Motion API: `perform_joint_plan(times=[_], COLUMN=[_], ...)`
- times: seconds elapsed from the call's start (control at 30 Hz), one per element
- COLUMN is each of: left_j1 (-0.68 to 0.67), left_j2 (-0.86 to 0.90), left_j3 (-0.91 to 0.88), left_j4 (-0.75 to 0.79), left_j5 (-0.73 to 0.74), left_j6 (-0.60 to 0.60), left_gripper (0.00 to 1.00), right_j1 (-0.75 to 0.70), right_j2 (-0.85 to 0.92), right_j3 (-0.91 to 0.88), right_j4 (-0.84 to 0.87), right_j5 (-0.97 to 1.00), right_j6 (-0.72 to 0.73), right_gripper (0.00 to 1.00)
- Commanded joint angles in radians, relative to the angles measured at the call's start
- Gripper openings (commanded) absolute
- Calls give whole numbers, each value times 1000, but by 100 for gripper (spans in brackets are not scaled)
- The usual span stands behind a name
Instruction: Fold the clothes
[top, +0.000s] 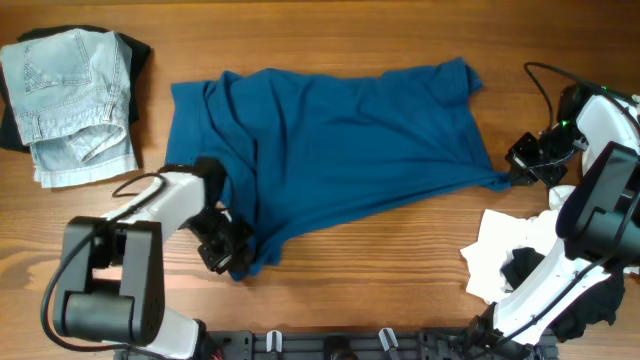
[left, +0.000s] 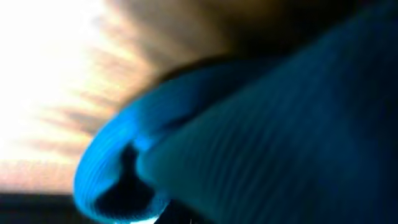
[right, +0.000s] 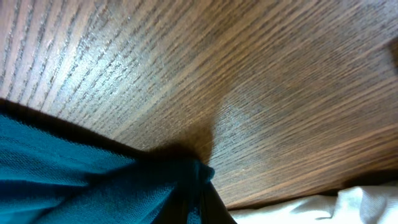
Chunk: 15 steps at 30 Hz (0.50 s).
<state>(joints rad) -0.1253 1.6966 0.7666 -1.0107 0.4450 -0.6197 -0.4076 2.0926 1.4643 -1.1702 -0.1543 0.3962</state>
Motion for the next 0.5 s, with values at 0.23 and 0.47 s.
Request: perform_joint_plan(times=[0.23,0.47], left_j1=[-76,-76], left_j2=[-10,-56], left_j3=[-4,1], left_j4=[53,83], left_j5=[-46,-41], left_j6=[-72,-77], left_gripper=[65,69], right_j1=[-5,4], right_j2=[-9,-10], right_j3=[0,14], right_j4=[7,5], right_j5=[-31,-98], right_j6=[-45,-79], right_gripper=[95,100])
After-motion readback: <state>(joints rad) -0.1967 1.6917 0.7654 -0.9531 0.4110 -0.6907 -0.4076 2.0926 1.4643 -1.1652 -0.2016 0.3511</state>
